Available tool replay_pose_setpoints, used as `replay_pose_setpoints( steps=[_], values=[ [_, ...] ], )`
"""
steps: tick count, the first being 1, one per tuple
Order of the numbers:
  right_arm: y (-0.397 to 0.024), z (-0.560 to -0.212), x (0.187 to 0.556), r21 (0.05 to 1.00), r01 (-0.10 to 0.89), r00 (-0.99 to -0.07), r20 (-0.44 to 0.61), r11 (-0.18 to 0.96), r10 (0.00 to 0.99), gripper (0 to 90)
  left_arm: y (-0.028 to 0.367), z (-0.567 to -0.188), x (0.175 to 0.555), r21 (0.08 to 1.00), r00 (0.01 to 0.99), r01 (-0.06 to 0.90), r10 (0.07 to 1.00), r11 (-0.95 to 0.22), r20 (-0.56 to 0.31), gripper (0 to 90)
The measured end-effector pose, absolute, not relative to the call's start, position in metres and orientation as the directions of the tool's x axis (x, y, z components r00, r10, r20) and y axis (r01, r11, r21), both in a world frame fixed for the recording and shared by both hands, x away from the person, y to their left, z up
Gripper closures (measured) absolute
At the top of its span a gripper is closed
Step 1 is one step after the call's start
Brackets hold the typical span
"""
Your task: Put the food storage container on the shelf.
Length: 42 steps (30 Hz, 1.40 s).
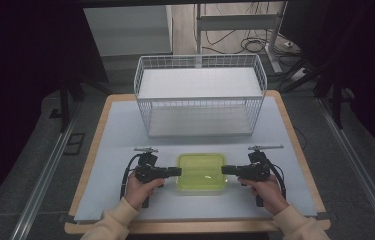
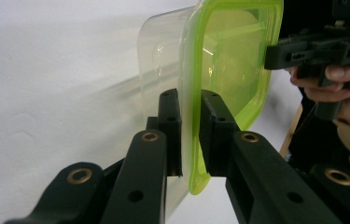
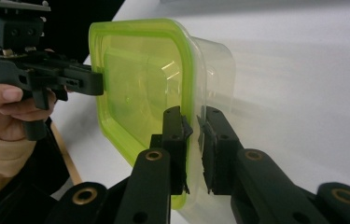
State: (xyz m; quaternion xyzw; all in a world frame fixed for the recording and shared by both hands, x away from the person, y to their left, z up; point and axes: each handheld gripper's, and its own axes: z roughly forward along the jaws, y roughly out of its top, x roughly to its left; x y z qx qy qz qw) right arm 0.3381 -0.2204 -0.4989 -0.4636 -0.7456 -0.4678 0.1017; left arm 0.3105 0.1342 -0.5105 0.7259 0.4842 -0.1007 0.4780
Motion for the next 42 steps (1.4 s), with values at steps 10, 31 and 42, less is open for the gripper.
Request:
replay_pose_setpoints(
  steps=[10, 31, 42],
  values=[
    [-0.22, -0.491, 0.334, 0.635, 0.764, -0.568, 0.577, 0.114, 0.587, 81.0, 0.136, -0.503, 0.307, 0.625, 0.529, 0.778, 0.601, -0.062, -0.599, 80.3],
    [-0.22, -0.478, 0.332, 0.68, 0.726, -0.6, 0.559, 0.097, 0.573, 81.0, 0.138, -0.487, 0.306, 0.668, 0.561, 0.741, 0.604, -0.061, -0.567, 80.3],
    [-0.218, -0.461, 0.335, 0.718, 0.69, -0.628, 0.53, 0.092, 0.569, 81.0, 0.141, -0.469, 0.311, 0.695, 0.583, 0.717, 0.596, -0.058, -0.552, 80.3]
  ],
)
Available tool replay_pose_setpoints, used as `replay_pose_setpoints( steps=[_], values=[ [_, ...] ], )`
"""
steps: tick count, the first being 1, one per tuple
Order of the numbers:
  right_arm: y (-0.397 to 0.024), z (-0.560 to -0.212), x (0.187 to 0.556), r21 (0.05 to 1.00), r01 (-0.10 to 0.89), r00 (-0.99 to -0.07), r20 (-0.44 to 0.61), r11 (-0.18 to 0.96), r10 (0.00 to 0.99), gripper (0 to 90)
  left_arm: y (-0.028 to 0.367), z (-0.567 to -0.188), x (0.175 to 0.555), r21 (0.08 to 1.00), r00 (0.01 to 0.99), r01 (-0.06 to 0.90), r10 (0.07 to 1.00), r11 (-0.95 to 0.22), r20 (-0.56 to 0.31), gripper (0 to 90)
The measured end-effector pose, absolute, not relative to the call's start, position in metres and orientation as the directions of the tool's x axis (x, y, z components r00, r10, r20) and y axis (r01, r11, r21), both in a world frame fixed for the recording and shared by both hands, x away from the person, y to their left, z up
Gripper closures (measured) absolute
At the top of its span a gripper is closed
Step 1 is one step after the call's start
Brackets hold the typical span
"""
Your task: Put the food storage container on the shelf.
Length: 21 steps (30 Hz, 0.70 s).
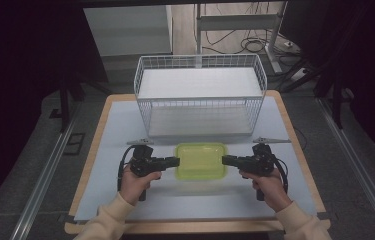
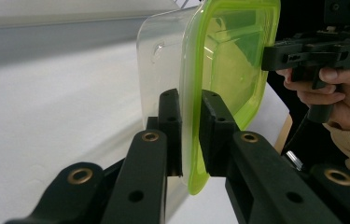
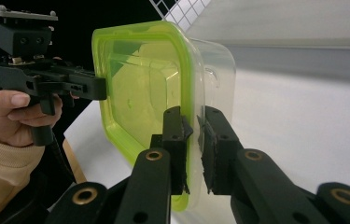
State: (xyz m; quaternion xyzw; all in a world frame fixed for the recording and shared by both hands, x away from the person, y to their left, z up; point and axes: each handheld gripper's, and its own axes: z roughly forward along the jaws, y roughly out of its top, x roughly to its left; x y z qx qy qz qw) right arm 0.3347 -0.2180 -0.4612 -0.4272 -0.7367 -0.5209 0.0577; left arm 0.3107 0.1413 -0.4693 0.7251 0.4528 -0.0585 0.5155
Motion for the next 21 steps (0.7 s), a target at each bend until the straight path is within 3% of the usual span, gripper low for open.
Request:
replay_pose_setpoints(
  steps=[21],
  values=[
    [-0.215, -0.426, 0.338, 0.757, 0.649, -0.655, 0.498, 0.084, 0.568, 80.9, 0.145, -0.436, 0.316, 0.735, 0.615, 0.676, 0.587, -0.051, -0.526, 80.3]
  ],
)
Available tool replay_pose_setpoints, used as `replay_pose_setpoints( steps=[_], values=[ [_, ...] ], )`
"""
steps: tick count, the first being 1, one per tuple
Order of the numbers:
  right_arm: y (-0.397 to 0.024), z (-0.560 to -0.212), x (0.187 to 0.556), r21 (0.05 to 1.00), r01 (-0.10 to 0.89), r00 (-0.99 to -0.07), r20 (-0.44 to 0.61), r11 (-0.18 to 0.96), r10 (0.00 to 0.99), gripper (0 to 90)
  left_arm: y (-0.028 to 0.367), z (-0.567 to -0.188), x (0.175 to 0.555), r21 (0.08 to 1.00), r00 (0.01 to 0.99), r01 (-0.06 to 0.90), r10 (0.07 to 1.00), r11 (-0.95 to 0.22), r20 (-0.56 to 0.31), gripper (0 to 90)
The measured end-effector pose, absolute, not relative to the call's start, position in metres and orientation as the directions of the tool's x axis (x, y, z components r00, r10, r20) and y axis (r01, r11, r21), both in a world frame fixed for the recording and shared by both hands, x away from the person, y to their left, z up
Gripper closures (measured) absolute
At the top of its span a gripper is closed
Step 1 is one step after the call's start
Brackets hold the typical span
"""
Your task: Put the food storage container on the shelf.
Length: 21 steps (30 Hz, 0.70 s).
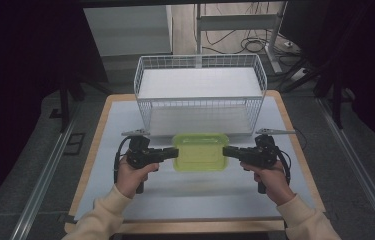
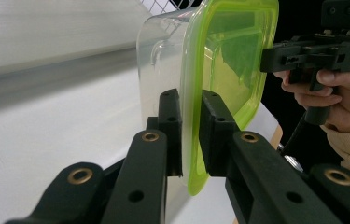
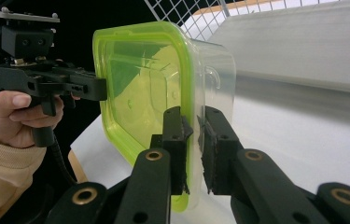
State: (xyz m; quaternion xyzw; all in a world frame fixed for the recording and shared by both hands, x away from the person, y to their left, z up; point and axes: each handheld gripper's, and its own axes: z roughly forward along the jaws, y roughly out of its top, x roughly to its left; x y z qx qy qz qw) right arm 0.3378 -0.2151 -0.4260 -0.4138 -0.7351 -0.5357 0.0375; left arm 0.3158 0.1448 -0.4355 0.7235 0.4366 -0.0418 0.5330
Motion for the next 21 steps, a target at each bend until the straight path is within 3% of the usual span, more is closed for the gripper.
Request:
replay_pose_setpoints(
  steps=[21],
  values=[
    [-0.212, -0.393, 0.348, 0.794, 0.602, -0.684, 0.458, 0.085, 0.568, 80.9, 0.147, -0.403, 0.323, 0.771, 0.632, 0.635, 0.606, -0.049, -0.483, 80.3]
  ],
)
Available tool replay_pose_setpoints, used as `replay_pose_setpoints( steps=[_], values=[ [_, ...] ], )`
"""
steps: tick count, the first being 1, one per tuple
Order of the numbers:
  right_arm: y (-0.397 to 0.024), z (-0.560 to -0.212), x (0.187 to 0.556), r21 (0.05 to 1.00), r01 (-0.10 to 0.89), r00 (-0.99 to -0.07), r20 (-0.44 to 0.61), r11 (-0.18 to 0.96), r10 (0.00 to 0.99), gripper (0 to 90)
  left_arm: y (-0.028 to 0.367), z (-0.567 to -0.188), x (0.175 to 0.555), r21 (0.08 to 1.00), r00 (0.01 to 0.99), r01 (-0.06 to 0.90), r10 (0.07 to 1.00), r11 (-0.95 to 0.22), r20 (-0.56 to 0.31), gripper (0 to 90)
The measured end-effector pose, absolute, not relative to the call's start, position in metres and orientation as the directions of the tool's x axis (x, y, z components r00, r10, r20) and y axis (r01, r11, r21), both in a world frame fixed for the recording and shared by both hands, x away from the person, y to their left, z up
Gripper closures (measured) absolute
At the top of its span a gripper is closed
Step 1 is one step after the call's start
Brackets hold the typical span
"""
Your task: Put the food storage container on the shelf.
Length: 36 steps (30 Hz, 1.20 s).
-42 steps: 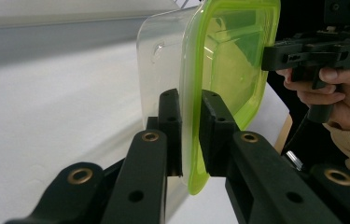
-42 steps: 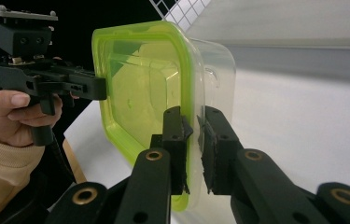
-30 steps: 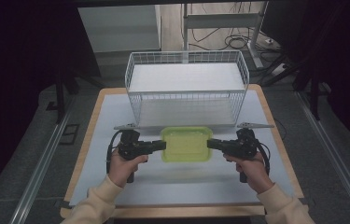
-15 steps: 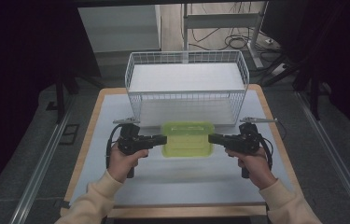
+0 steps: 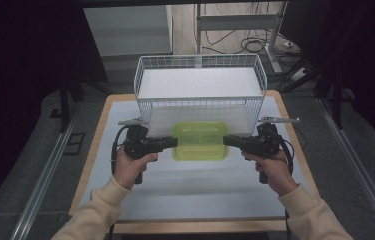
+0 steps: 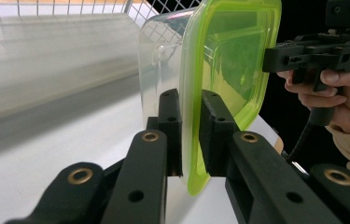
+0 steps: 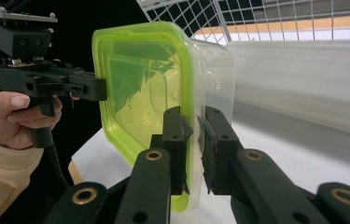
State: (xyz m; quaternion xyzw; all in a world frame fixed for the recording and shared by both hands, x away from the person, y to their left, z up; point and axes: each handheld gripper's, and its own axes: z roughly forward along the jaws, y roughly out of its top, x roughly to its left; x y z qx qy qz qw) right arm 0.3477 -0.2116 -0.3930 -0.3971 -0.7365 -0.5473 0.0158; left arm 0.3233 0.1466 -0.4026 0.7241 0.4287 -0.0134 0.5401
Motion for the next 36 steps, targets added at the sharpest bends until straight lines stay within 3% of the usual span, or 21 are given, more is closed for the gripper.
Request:
replay_pose_setpoints(
  steps=[36],
  values=[
    [-0.205, -0.357, 0.379, 0.814, 0.574, -0.697, 0.434, 0.082, 0.571, 80.9, 0.15, -0.366, 0.352, 0.791, 0.634, 0.61, 0.626, -0.043, -0.454, 80.4]
  ],
)
